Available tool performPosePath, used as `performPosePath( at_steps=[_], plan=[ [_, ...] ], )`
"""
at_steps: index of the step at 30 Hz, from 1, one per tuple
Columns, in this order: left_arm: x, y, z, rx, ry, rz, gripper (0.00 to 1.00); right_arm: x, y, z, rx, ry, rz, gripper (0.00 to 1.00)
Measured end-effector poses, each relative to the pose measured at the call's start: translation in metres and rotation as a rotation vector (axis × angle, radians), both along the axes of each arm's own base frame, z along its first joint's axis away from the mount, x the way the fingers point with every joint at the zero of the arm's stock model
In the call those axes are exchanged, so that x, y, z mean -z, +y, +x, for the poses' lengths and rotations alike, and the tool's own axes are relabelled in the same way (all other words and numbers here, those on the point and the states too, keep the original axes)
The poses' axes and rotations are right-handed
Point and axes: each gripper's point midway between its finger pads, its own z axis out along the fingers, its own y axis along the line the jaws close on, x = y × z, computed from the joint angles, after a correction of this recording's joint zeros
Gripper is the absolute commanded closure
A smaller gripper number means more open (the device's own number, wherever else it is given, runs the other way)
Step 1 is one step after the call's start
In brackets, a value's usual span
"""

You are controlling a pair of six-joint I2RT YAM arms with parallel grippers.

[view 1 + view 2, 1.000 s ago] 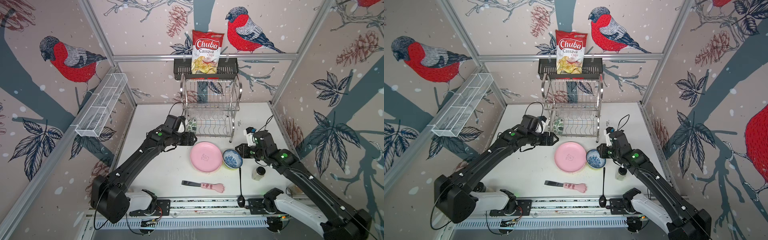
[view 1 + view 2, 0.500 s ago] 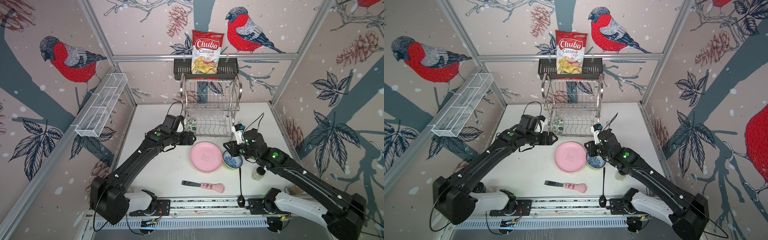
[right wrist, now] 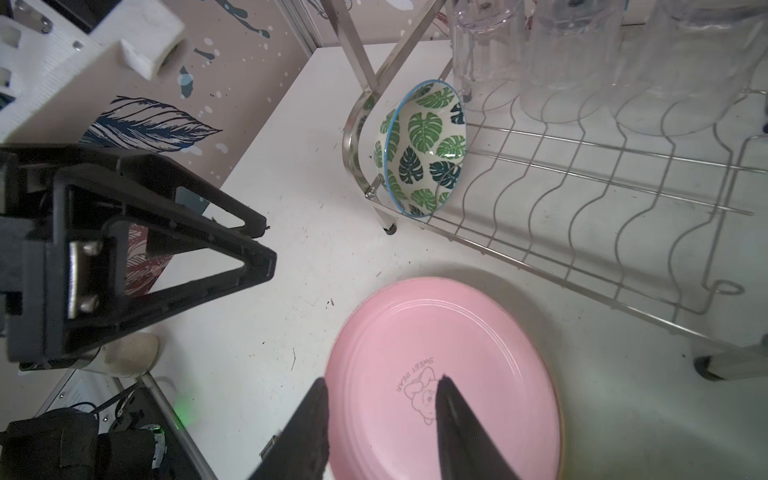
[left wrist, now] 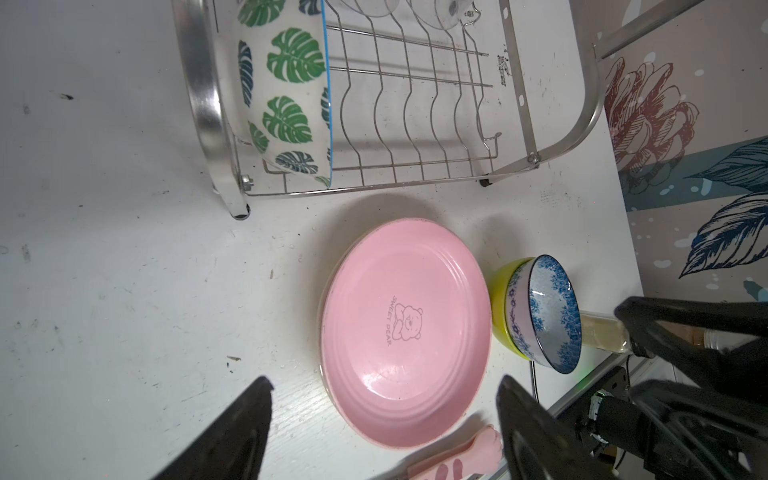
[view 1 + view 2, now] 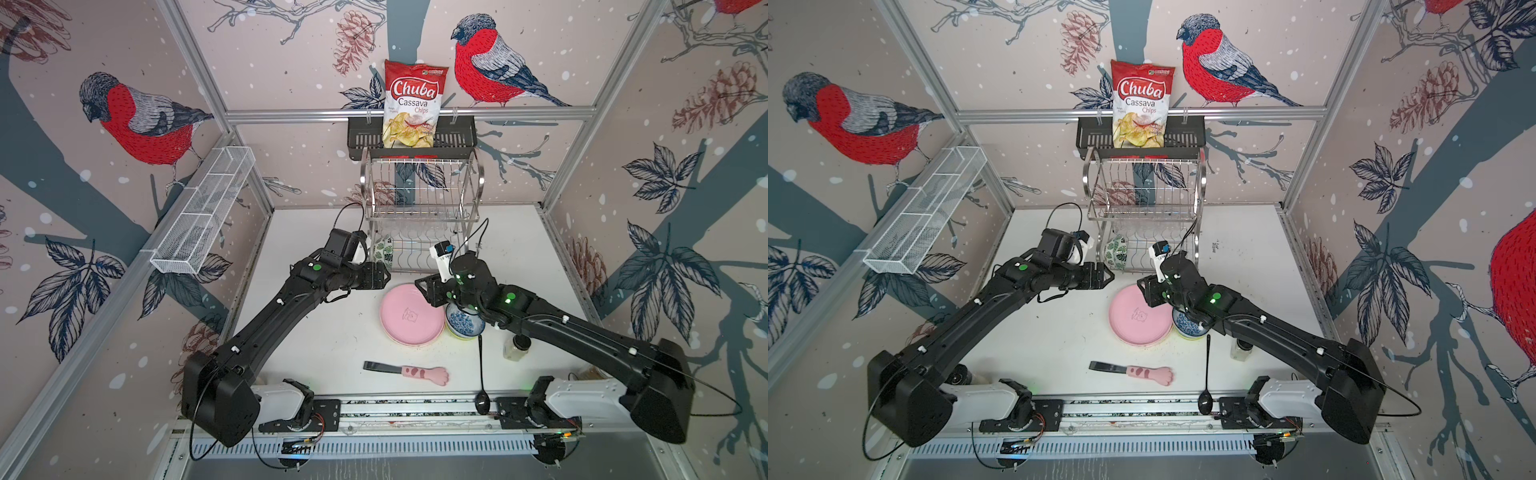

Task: Unload the mixed dishes from the dish rack
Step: 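Raise the right gripper and reach it into the rack toward the green-leaf bowl, then close the right gripper on the green-leaf bowl rim while left holds the rack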

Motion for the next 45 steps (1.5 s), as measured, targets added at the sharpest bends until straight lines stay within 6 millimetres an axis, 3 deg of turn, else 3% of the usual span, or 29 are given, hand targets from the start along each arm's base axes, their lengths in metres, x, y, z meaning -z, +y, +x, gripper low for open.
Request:
performPosePath(
  at_steps=[7, 15, 20, 29, 37, 45],
  plan=[
    [0.005, 0.019, 0.013, -0.069, -0.003, 0.029, 0.21, 0.008, 0.032, 0.009, -0.057, -0.015, -0.019, 0.56],
    [0.019, 0.048, 0.044, -0.210, -0.015, 0.063, 0.22, 0.018, 0.063, 0.028, -0.073, -0.029, -0.007, 0.52],
    [0.024, 0.047, 0.064, -0.244, -0.036, 0.058, 0.24, 0.018, 0.081, 0.046, -0.073, -0.053, 0.002, 0.51],
    [0.028, 0.043, 0.094, -0.262, -0.043, 0.054, 0.31, 0.036, 0.078, 0.090, 0.009, -0.032, 0.031, 0.52],
    [0.047, 0.042, 0.100, -0.259, -0.008, 0.072, 0.40, 0.041, 0.093, 0.107, 0.001, -0.012, 0.063, 0.53],
    [0.053, 0.042, 0.110, -0.259, 0.003, 0.069, 0.45, 0.063, 0.097, 0.124, 0.008, 0.060, 0.092, 0.54]
  ],
)
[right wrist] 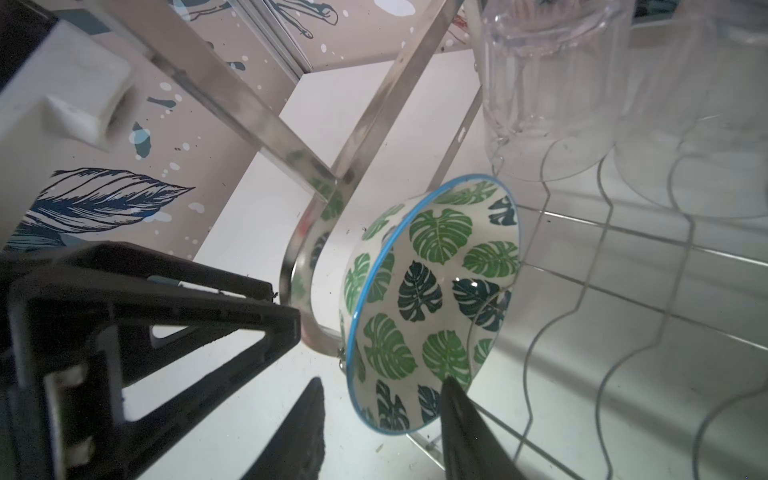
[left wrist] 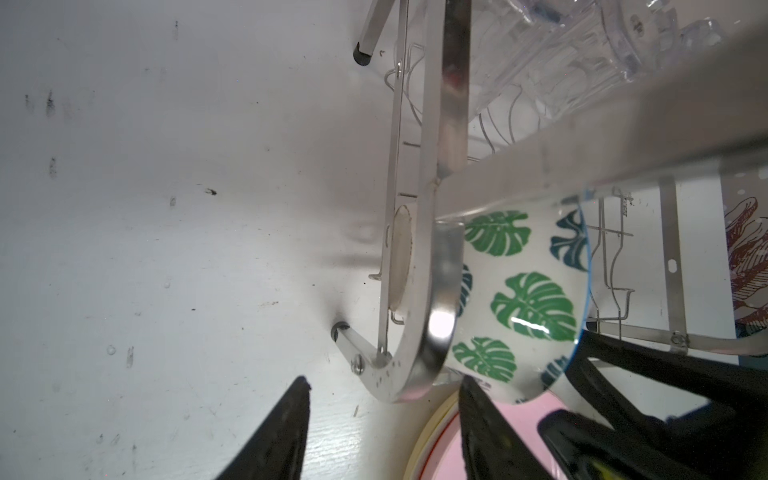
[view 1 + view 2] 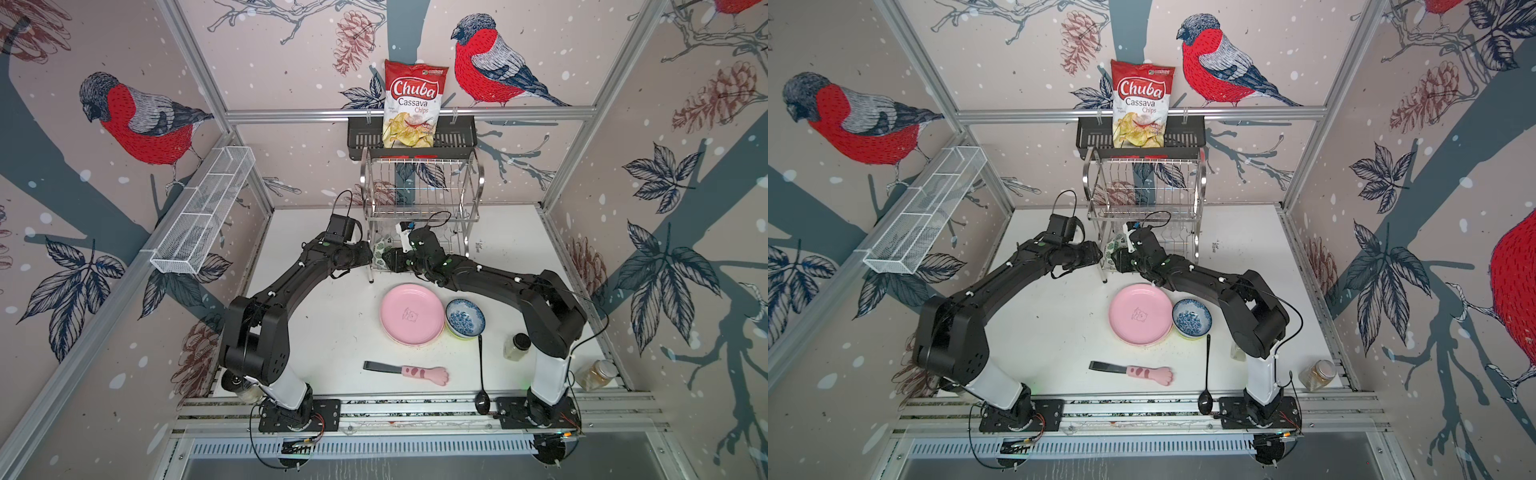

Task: Unload the mixed dishes from the dish rack
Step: 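Close the right gripper on the green-leaf bowl rim while left holds the rack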

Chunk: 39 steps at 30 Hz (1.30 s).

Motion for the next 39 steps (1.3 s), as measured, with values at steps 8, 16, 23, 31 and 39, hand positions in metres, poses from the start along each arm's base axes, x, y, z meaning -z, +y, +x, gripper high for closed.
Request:
performPosePath(
  at_steps=[8, 16, 23, 31, 39],
  plan=[
    [0.009, -0.003, 0.001, 0.016, 0.022, -0.007, 0.59, 0.004, 0.024, 0.013, -0.054, 0.022, 0.033, 0.56],
    [0.012, -0.008, 0.000, 0.042, 0.032, -0.028, 0.71, 0.019, 0.026, 0.022, -0.082, 0.083, 0.075, 0.66],
    [0.012, -0.010, 0.002, 0.049, 0.025, -0.034, 0.77, 0.017, 0.039, 0.023, -0.149, 0.114, 0.159, 0.88],
    [0.012, -0.010, 0.002, 0.058, 0.022, -0.028, 0.79, 0.013, 0.040, 0.023, -0.178, 0.096, 0.204, 1.00],
    [0.013, -0.014, 0.001, 0.086, 0.021, -0.029, 0.80, 0.006, 0.026, 0.017, -0.187, 0.090, 0.260, 1.00]
  ],
)
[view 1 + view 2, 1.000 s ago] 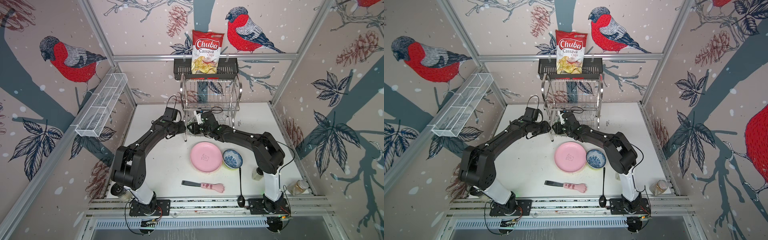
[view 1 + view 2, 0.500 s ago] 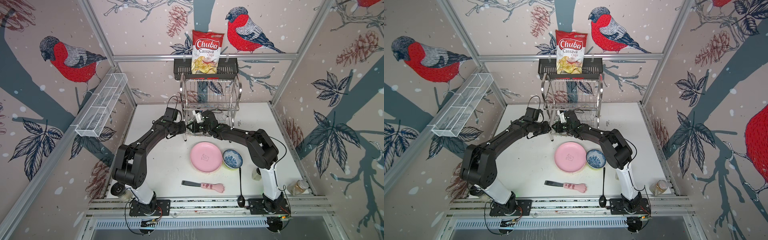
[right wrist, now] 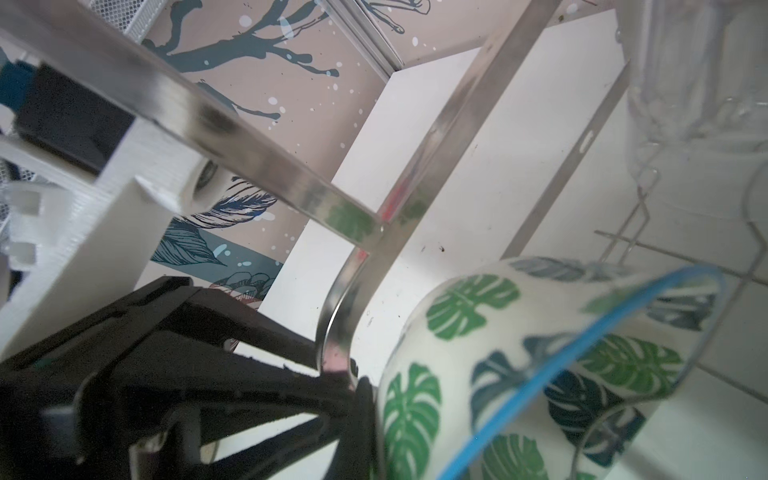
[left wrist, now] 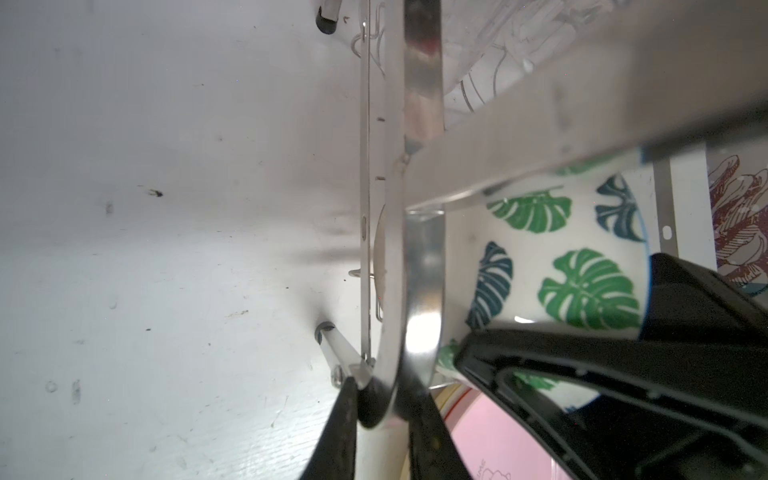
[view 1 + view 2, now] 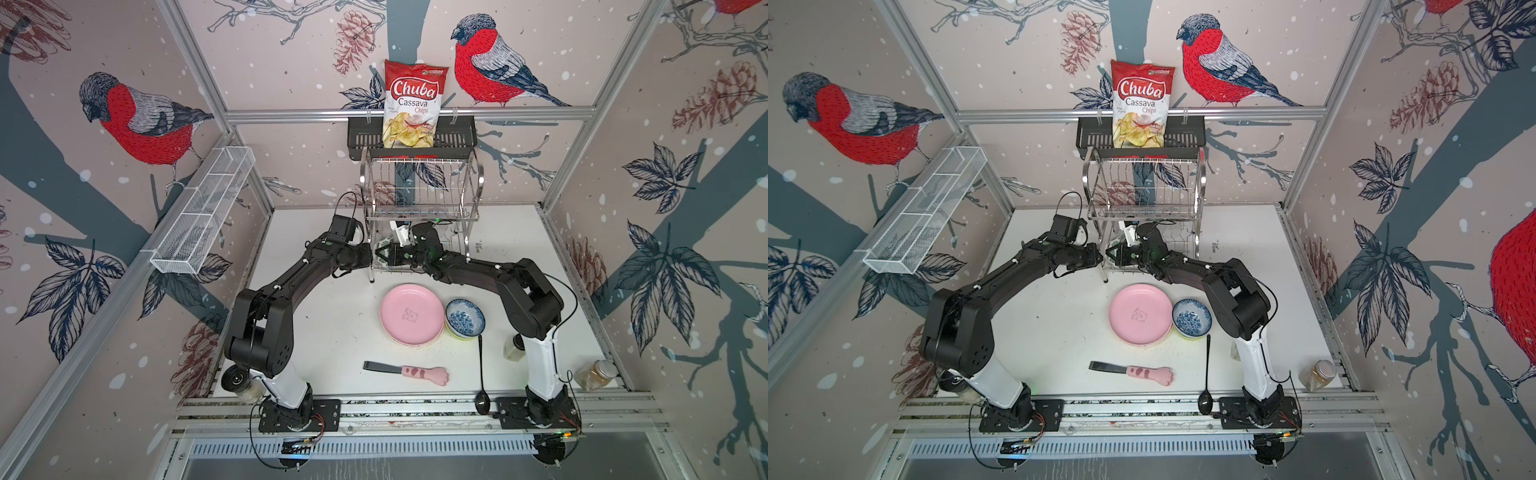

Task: Unload the mixed dishes from the dish rack
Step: 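Close the right gripper on the green-leaf bowl rim while left holds the rack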

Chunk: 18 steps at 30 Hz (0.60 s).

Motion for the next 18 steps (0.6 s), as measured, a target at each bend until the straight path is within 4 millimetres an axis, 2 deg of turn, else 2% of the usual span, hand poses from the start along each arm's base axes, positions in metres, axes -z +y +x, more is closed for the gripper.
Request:
performPosePath(
  at_steps=[11, 18],
  plan=[
    [0.000, -0.007, -0.003, 0.047, 0.003, -0.021, 0.81, -0.008, -0.019, -0.009, 0.005, 0.074, 0.096, 1.00],
    [0.001, -0.008, -0.002, 0.052, 0.000, -0.018, 0.81, -0.017, -0.022, -0.013, -0.001, 0.137, 0.154, 1.00]
  ],
)
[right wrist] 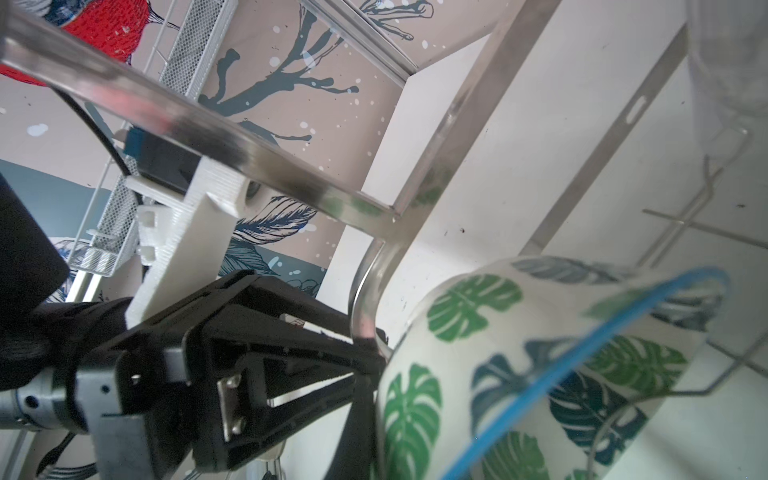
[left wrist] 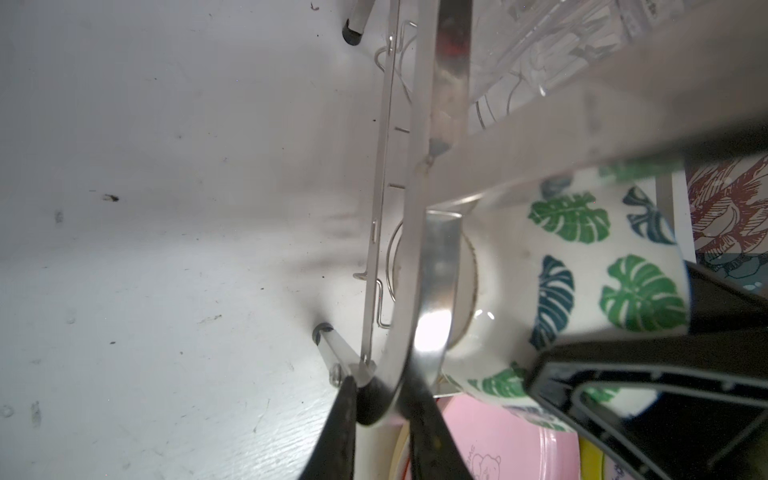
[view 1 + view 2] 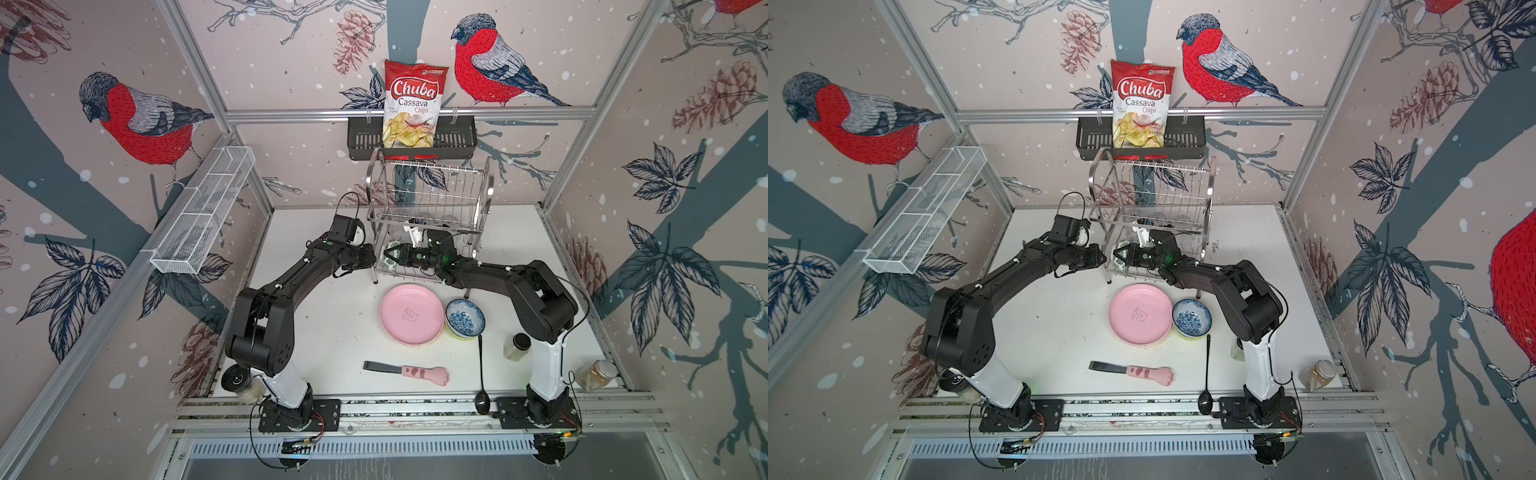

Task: Unload the mixed dishes from the dish rack
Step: 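Close the right gripper on the green-leaf bowl rim while left holds the rack, then pull the green-leaf bowl out of the rack toward the robot with the right gripper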

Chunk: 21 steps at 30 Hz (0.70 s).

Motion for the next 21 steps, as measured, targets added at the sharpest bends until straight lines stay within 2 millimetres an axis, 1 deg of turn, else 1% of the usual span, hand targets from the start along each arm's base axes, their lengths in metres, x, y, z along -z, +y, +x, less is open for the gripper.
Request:
performPosePath(
  at_steps=[2, 7, 9, 13, 21],
  plan=[
    [0.000, 0.000, 0.000, 0.001, -0.002, 0.001, 0.81, -0.005, 0.000, -0.001, -0.007, 0.013, 0.031, 1.00],
    [-0.001, 0.003, 0.008, -0.015, -0.032, 0.019, 0.81, -0.040, 0.004, -0.010, -0.061, -0.014, 0.154, 1.00],
    [-0.001, 0.004, 0.009, -0.019, -0.035, 0.022, 0.81, -0.046, 0.004, -0.012, -0.072, -0.024, 0.178, 1.00],
    [-0.001, 0.004, 0.009, -0.022, -0.035, 0.022, 0.81, -0.052, 0.004, -0.015, -0.083, -0.006, 0.206, 1.00],
    [-0.001, 0.004, 0.009, -0.022, -0.036, 0.022, 0.81, -0.055, 0.003, -0.018, -0.083, 0.016, 0.205, 1.00]
  ],
)
